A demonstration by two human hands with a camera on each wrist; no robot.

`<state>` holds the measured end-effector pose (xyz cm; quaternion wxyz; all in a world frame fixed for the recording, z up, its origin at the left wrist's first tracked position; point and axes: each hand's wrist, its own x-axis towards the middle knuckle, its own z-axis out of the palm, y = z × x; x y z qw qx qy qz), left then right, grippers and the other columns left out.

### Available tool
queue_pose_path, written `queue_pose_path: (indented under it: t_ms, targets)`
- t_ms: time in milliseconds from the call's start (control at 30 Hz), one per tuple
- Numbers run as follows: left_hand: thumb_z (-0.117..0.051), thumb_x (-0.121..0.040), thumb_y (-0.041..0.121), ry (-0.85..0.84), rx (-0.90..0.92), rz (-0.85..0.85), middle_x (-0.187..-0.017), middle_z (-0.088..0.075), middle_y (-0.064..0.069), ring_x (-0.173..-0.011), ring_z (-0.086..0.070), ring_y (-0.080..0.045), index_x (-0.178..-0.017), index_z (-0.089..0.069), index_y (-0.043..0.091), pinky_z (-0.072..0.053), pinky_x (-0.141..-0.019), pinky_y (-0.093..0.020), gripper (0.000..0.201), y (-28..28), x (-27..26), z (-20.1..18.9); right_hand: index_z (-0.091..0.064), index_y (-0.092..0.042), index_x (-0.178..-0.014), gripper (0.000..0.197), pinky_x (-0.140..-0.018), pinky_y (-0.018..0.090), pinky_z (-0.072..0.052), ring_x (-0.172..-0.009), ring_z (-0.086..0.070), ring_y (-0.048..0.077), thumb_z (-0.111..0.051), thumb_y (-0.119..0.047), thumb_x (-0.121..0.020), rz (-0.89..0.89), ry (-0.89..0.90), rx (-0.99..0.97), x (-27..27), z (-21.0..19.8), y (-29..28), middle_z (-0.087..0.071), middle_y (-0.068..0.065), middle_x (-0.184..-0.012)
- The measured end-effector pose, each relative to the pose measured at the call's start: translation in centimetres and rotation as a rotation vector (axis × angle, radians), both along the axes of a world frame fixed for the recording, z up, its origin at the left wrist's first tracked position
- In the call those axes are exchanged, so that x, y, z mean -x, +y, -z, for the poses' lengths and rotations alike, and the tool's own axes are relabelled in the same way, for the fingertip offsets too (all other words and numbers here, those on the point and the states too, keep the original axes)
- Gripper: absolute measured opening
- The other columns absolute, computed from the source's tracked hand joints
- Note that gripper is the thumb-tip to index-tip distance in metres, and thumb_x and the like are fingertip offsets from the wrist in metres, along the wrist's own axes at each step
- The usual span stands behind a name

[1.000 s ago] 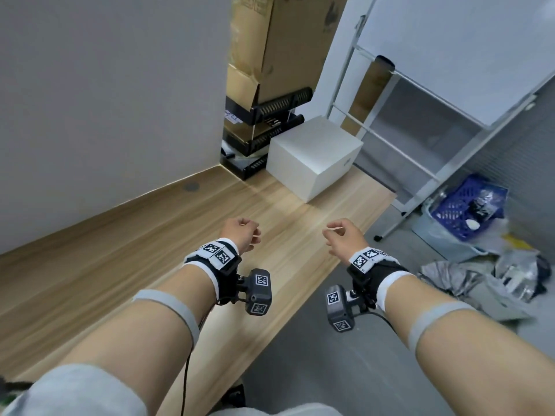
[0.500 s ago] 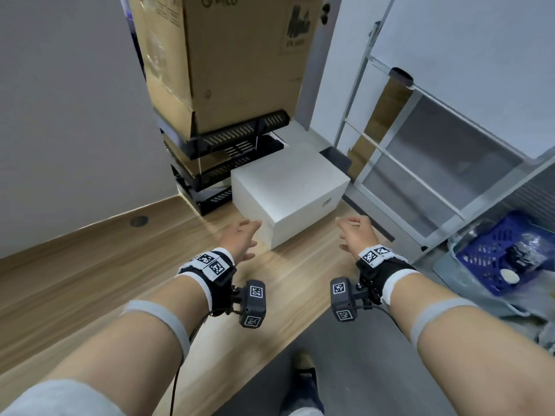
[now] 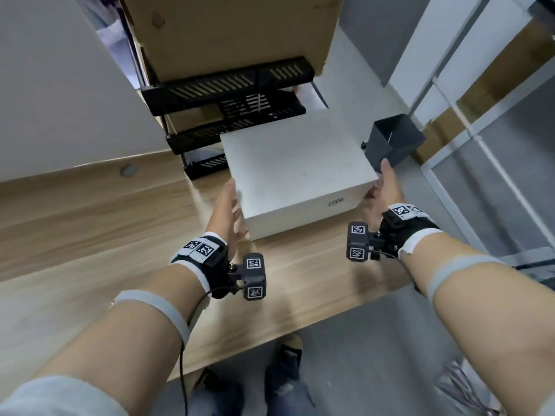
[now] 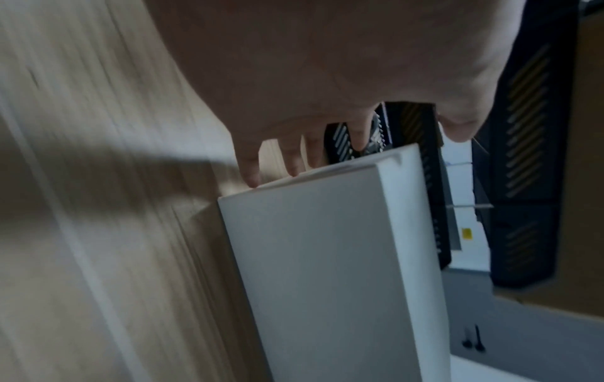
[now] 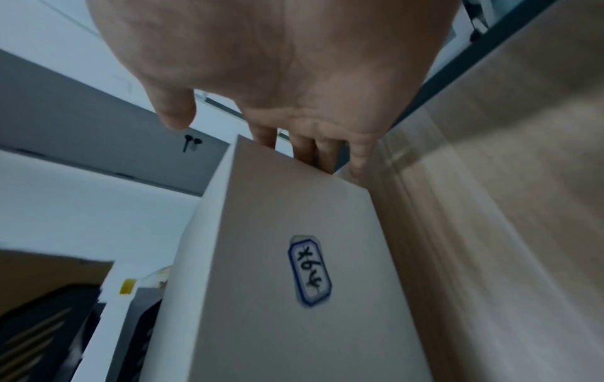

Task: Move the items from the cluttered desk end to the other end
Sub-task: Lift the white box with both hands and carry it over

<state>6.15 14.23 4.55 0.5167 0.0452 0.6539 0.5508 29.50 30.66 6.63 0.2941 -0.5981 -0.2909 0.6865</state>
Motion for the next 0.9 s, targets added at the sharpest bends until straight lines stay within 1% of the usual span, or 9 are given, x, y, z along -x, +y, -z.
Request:
queue_pose_path:
  t_ms: [167,233,333,433,500,633,700,800,900]
  targets:
    - [-0.040,-0.078,0.085,-0.098,0.008,-0.004,-0.137,-0.060,0.004,-0.126,-0.057,-0.029,-0.125,-0.059,0.047,-0.048,-0.095,-0.049,0.063,0.8,-0.6,1.2,-0.055,-0.022,-0.138,0.075,-0.085,0.044,-0.052,-0.115,-0.060,0.029,-0.039,-0.075,-0.087,0.003,0.138,0.119,-0.2,3.1,2.9,-0.060,0.006,-0.131]
    - [-0.033,-0.082,0.085,-0.133,0.001,0.042,-0.141,-0.057,-0.010,-0.123,-0.051,-0.047,-0.131,-0.059,0.041,-0.034,-0.109,-0.059,0.070,0.8,-1.0,1.9,-0.060,-0.024,-0.133,0.069,-0.074,0.037,-0.053,-0.108,-0.063,0.027,-0.045,-0.073,-0.086,-0.036,0.150,0.135,-0.2,3.9,3.2,-0.065,0.003,-0.127]
    - [-0.029,-0.086,0.081,-0.182,-0.024,0.074,-0.144,-0.042,-0.016,-0.124,-0.035,-0.042,-0.146,-0.046,0.031,-0.015,-0.112,-0.061,0.080,0.3,-1.5,2.7,-0.070,-0.027,-0.117,0.053,-0.068,0.033,-0.057,-0.093,-0.069,0.024,-0.060,-0.064,-0.081,-0.112,0.163,0.101,0.1,4.5,3.2,-0.074,-0.001,-0.108]
    - [-0.034,-0.082,0.083,-0.256,-0.037,0.073,-0.134,-0.065,-0.004,-0.123,-0.060,-0.032,-0.137,-0.056,0.033,-0.031,-0.112,-0.056,0.078,-0.5,-1.7,2.3,-0.069,-0.027,-0.124,0.060,-0.100,0.045,-0.050,-0.117,-0.066,0.027,-0.064,-0.065,-0.078,-0.184,0.200,0.073,0.0,4.8,3.0,-0.073,0.000,-0.120]
    - [-0.040,-0.078,0.085,-0.282,-0.042,0.063,-0.127,-0.070,-0.002,-0.118,-0.064,-0.023,-0.133,-0.060,0.032,-0.038,-0.106,-0.050,0.080,-1.4,-1.4,1.9,-0.066,-0.029,-0.129,0.063,-0.107,0.049,-0.044,-0.123,-0.062,0.028,-0.060,-0.069,-0.081,-0.244,0.253,0.083,-0.1,4.3,2.6,-0.070,0.003,-0.127]
    - [-0.047,-0.079,0.081,-0.242,-0.054,-0.007,-0.105,-0.076,-0.004,-0.088,-0.075,-0.023,-0.133,-0.056,0.017,-0.060,-0.078,-0.037,0.084,-4.3,-0.3,0.1,-0.059,-0.030,-0.136,0.078,-0.095,0.052,-0.053,-0.122,-0.063,0.031,-0.062,-0.076,-0.074,-0.353,0.350,0.118,0.5,2.3,1.2,-0.066,0.006,-0.132]
    - [-0.053,-0.074,0.082,-0.215,-0.027,-0.021,-0.120,-0.071,-0.011,-0.103,-0.072,-0.032,-0.139,-0.051,0.015,-0.060,-0.082,-0.046,0.093,-6.1,0.6,-0.8,-0.055,-0.028,-0.139,0.074,-0.083,0.050,-0.057,-0.121,-0.062,0.033,-0.055,-0.074,-0.081,-0.403,0.376,0.110,1.1,1.4,-0.1,-0.065,0.009,-0.134]
    - [-0.056,-0.079,0.072,-0.184,-0.076,-0.088,-0.105,-0.075,-0.011,-0.075,-0.072,-0.027,-0.130,-0.060,0.016,-0.056,-0.057,-0.034,0.075,-9.2,2.2,-2.9,-0.053,-0.026,-0.140,0.082,-0.082,0.052,-0.056,-0.125,-0.058,0.038,-0.066,-0.073,-0.074,-0.447,0.370,0.172,2.6,0.1,-2.7,-0.060,0.014,-0.139]
    - [-0.061,-0.076,0.072,-0.162,-0.105,-0.150,-0.120,-0.071,-0.011,-0.097,-0.068,-0.032,-0.133,-0.060,0.022,-0.055,-0.074,-0.043,0.076,-12.9,4.1,-5.1,-0.055,-0.025,-0.138,0.084,-0.073,0.047,-0.058,-0.120,-0.059,0.037,-0.073,-0.068,-0.068,-0.456,0.381,0.187,5.0,-1.3,-6.1,-0.060,0.012,-0.137]
